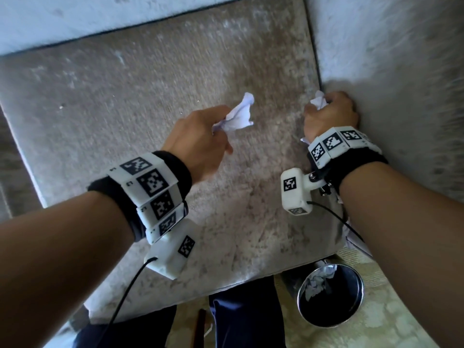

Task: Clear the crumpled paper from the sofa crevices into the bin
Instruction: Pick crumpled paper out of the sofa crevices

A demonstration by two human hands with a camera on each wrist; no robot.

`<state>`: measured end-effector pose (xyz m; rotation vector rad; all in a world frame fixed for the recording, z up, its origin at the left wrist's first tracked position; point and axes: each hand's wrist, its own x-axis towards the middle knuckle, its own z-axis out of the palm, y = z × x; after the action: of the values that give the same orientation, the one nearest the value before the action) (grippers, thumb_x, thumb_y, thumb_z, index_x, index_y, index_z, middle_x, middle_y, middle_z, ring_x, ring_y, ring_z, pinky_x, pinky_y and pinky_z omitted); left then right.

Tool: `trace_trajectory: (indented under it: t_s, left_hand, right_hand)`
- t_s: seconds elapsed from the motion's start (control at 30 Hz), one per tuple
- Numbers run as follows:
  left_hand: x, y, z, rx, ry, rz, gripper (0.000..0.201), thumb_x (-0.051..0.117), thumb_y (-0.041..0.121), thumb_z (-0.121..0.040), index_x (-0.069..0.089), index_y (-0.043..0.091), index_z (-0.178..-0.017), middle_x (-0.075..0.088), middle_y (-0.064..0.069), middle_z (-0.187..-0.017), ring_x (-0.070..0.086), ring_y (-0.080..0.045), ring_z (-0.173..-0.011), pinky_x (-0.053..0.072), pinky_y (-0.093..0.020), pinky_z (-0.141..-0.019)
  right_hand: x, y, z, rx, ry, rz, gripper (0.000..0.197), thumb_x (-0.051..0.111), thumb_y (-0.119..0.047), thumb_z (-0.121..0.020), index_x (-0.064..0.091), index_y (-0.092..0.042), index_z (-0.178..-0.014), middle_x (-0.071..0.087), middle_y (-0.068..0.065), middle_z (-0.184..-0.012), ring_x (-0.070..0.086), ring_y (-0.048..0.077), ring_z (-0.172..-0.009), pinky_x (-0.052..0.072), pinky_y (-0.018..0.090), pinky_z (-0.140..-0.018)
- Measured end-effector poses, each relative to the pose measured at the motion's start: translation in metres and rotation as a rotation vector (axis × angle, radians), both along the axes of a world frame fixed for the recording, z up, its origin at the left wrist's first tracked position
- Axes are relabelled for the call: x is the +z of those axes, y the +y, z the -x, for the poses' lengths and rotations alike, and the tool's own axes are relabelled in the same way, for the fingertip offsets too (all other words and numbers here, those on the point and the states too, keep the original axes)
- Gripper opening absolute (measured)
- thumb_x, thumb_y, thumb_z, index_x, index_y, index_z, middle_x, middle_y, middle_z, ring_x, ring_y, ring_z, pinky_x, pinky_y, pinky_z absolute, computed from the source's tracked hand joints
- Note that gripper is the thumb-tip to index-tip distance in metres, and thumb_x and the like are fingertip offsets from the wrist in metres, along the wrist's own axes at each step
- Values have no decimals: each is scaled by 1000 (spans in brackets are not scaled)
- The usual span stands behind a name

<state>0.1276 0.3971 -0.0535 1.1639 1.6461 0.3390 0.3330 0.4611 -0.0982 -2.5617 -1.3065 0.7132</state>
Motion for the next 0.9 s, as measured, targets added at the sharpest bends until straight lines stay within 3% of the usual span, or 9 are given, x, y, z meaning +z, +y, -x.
trace_trajectory:
  t_s: [0.1, 0.2, 0.27, 0.37, 0.5, 0.57, 0.63, 0.7, 0.9]
  left_hand:
    - [-4, 1, 3, 18, 14, 0, 32, 48, 26, -102, 60, 25, -72, 69, 3, -65, 53, -7, -46, 43, -26, -47]
    - [-4, 2, 4, 6, 45, -3, 33, 48, 28, -100, 58, 9, -75, 67, -10, -70, 51, -15, -52, 42, -31, -52]
    - [-1, 4, 3, 12, 59, 7, 33, 48, 24, -98, 55, 2, -74, 60, -11, -66, 47, -18, -53, 39, -33, -52]
    - [3, 5, 2, 21, 66, 35, 35, 48, 24, -95, 49, 6, -65, 55, -3, -60, 42, -15, -47, 36, -28, -47]
    - [9, 8, -5, -13, 87, 12, 39, 53, 30, -93, 49, 10, -61, 60, -2, -57, 44, -15, -45, 35, -29, -50]
    - [10, 11, -14, -10, 89, 20, 46, 56, 39, -92, 51, 12, -55, 60, -3, -56, 44, -15, -45, 34, -28, -51]
    - [10, 15, -26, -19, 113, 42, 56, 56, 51, -91, 54, 15, -48, 54, 6, -45, 43, -8, -37, 32, -27, -49]
    - [9, 17, -42, -48, 126, 59, 64, 51, 65, -91, 62, 14, -55, 53, 10, -40, 49, -4, -38, 36, -27, -52]
    - [0, 20, -92, -178, 117, 91, 47, 43, 55, -100, 75, 27, -82, 72, 7, -69, 69, -16, -78, 48, -28, -76]
  right_hand:
    - [-1, 4, 1, -37, 4, 0, 35, 50, -38, -89, 68, -8, -97, 72, 14, -92, 70, 34, -81, 59, 39, -68]
    - [3, 5, 2, -32, 1, 38, 30, 50, -31, -89, 68, -7, -87, 72, 14, -85, 71, 31, -75, 54, 28, -61]
    - [3, 4, 5, -37, 16, 42, 33, 48, -33, -84, 67, -6, -82, 72, 13, -80, 70, 33, -69, 59, 35, -61]
    - [7, 0, 11, -14, 58, 34, 40, 44, -37, -78, 70, -6, -80, 72, 12, -77, 69, 36, -70, 60, 46, -61]
    - [23, -14, 17, 2, 100, 69, 43, 45, -43, -88, 66, -13, -67, 68, 8, -64, 67, 27, -55, 56, 28, -48]
    - [23, -26, 15, -6, 125, 27, 45, 48, -49, -83, 53, -16, -54, 64, 8, -63, 67, 34, -61, 58, 39, -55]
    - [21, -37, 8, 6, 137, 3, 34, 49, -38, -86, 62, -13, -66, 71, 9, -90, 68, 38, -83, 58, 45, -71]
    - [23, -50, -6, 11, 143, 16, 31, 44, -23, -91, 67, -4, -96, 65, 2, -126, 66, 34, -96, 54, 33, -73]
    - [21, -98, -48, 20, 20, -118, 17, 56, -10, -92, 66, 2, -96, 69, 23, -98, 65, 39, -89, 36, 34, -70]
